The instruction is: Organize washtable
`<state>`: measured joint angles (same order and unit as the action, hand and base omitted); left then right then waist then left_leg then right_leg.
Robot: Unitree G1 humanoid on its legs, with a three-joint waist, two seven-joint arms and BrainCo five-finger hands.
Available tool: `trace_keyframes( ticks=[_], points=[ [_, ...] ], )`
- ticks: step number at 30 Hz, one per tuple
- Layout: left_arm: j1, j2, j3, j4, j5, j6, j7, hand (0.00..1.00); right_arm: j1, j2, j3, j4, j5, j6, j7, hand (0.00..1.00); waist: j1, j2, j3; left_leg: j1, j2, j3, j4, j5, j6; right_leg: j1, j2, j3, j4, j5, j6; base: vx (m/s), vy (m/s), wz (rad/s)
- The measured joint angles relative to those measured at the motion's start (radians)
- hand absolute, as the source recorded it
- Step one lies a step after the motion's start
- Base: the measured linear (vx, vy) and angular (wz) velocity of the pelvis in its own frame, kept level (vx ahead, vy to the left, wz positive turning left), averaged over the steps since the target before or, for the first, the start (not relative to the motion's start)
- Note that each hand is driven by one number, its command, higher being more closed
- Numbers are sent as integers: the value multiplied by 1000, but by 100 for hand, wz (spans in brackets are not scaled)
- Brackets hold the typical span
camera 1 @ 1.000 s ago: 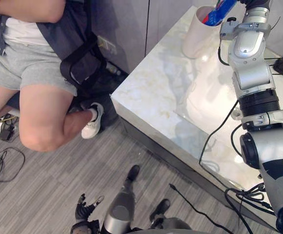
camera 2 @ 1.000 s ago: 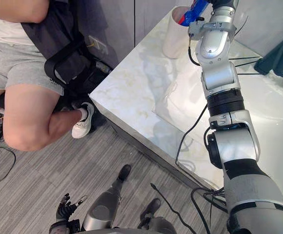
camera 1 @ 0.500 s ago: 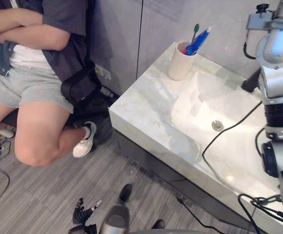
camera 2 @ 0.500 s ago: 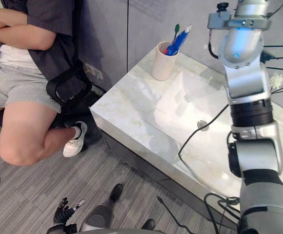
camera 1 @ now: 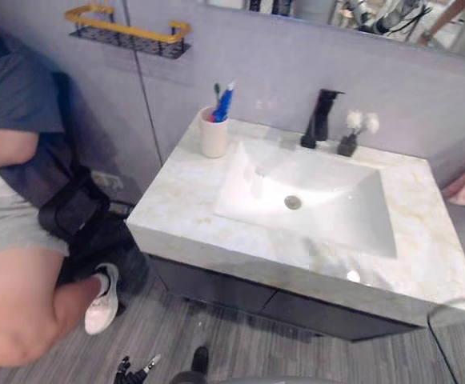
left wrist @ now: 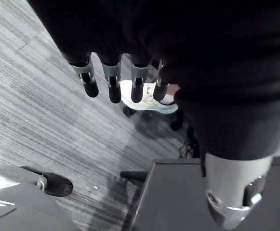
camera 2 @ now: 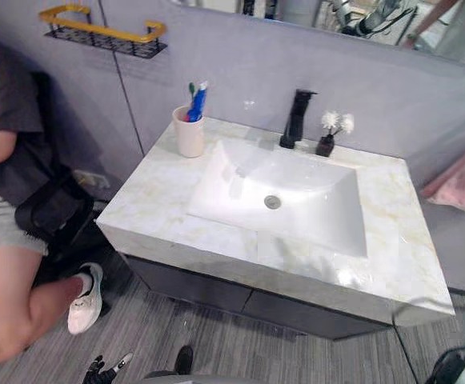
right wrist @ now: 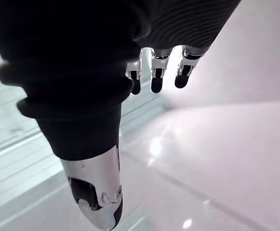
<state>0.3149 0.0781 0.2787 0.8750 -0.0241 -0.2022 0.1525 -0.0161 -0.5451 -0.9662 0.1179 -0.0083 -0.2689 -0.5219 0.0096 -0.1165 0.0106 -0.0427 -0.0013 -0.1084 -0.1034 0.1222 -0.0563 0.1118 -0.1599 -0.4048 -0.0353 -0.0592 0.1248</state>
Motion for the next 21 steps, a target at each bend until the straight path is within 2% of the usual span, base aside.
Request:
trace_keyframes(
  ticks=[3, 4, 6, 10, 11, 12, 13, 16, 21],
  points=[
    [-4, -21, 20, -3, 14, 2, 0, 0, 127, 180, 24, 20, 5, 29, 0, 0, 2, 9, -14, 0, 4, 2, 0, -8, 0, -7, -2, -6, 16, -6, -5, 9, -10, -4],
    [-7, -34, 33, -5, 19, 6, 1, 0, 176, 293, 42, 21, 33, 47, -2, 0, 4, 15, -17, 1, 6, 5, 1, -9, 3, -7, -3, -7, 19, -8, -3, 0, 0, 0],
    [-10, -48, 39, -18, 19, 15, 2, 0, 223, 426, 77, 41, 90, 52, -6, 0, 6, 21, -20, 8, 7, 18, 6, -12, 7, -7, -9, -9, 35, -13, -2, 36, -11, -2],
    [-11, -62, 29, -42, 14, 23, 2, 0, 305, 618, 219, 187, 222, 52, 4, 0, 11, 22, -20, 32, 10, 46, 7, -23, 14, -6, -20, -7, 70, -26, 5, 40, -8, -15],
    [-14, -62, 24, -42, 3, 23, 2, 0, 320, 632, 284, 263, 251, 52, 15, 0, 12, 32, -20, 45, 13, 63, 7, -30, 15, -3, -23, -6, 76, -27, 5, 27, -12, -30],
    [-14, -62, 18, -42, -6, 23, 3, 0, 321, 634, 311, 304, 268, 53, 29, 0, 12, 30, -19, 49, 14, 71, 7, -34, 15, -3, -26, -6, 78, -27, 5, 14, -6, -40],
    [-18, -60, 2, -41, -13, 23, 2, 0, 318, 639, 337, 370, 313, 53, 66, 0, 16, 36, -12, 59, 15, 86, 7, -39, 16, -3, -32, -6, 85, -30, 1, 7, 1, -28],
    [-40, -58, -41, -39, -33, 22, 2, 0, 319, 637, 380, 520, 378, 51, 141, 0, 16, 51, -6, 70, 15, 96, 6, -50, 17, 3, -34, -3, 86, -32, -2, 16, -3, -12],
    [-81, -77, -86, 1, -52, 20, 1, 0, 320, 631, 431, 695, 441, 70, 266, 0, 16, 57, -2, 81, 18, 112, 1, -54, 15, 7, -30, 11, 84, -33, 2, 14, -15, -8]
  ],
)
